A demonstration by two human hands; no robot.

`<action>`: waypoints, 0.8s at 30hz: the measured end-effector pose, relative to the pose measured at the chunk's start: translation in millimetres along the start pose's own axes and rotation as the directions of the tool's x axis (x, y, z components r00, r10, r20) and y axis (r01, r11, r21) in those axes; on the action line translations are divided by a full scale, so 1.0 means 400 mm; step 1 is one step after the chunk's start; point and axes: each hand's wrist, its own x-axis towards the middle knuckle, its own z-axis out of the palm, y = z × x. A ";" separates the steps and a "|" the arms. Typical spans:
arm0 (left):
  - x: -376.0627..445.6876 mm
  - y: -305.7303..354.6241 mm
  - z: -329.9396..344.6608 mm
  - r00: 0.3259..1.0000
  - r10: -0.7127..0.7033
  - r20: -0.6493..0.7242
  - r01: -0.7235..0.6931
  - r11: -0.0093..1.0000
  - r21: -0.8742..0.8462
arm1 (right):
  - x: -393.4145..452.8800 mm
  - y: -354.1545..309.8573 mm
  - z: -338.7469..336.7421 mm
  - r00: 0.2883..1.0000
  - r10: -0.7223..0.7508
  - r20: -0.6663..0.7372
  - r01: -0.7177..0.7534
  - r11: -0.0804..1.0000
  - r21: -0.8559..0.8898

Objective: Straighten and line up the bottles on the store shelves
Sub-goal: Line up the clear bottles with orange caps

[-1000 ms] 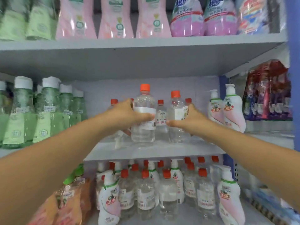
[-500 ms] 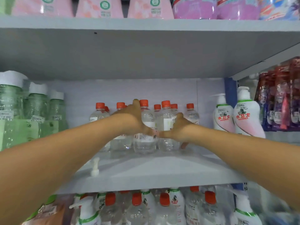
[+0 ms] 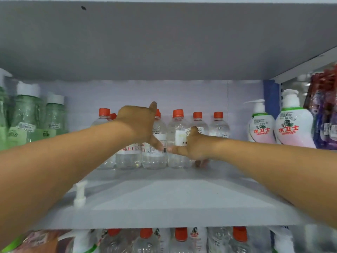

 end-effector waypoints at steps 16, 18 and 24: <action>0.087 -0.058 -0.029 0.997 0.047 0.061 -0.001 0.798 -0.603 | 0.098 0.013 -0.180 0.942 -0.242 -0.232 0.321 0.849 0.420; 0.091 -0.056 -0.028 0.998 0.034 0.055 0.007 0.791 -0.612 | 0.103 0.012 -0.171 0.935 -0.243 -0.258 0.334 0.848 0.412; 0.099 -0.044 -0.011 0.999 -0.041 -0.001 0.033 0.809 -0.587 | 0.110 0.000 -0.153 0.921 -0.192 -0.340 0.327 0.854 0.404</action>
